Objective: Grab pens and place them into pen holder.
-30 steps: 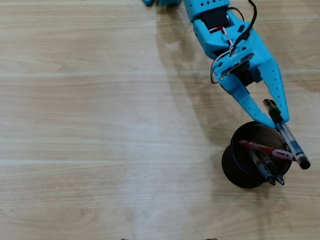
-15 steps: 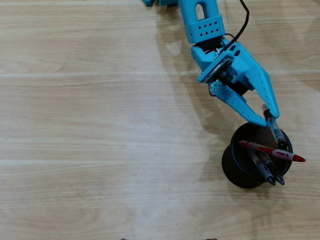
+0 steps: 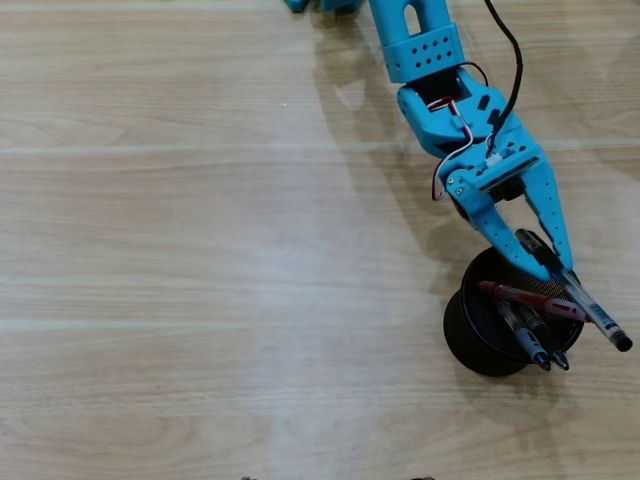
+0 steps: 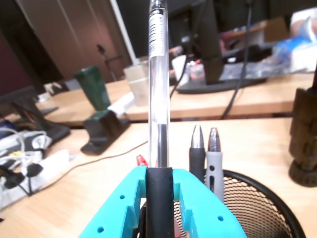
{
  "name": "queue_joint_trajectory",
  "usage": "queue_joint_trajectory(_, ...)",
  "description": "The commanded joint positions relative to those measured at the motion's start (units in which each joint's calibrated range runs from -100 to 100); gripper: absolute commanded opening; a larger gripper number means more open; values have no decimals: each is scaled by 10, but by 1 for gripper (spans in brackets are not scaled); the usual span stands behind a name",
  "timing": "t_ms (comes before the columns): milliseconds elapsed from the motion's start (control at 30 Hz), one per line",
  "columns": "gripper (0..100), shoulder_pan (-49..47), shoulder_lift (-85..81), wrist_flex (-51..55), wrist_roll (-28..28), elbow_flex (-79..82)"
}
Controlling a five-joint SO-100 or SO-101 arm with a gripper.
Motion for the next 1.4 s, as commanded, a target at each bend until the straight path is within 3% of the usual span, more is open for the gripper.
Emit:
queue_joint_trajectory(0,2,7,-48,0,13,-41)
queue_joint_trajectory(767,2,31,137,8,8,-232)
queue_joint_trajectory(933,10,35,152,9,9,-246)
queue_joint_trajectory(1133,13,31,145,8,13,-242)
queue_joint_trajectory(1200,15,31,138,8,30,-244)
queue_joint_trajectory(1367,16,27,18,55,139,-220)
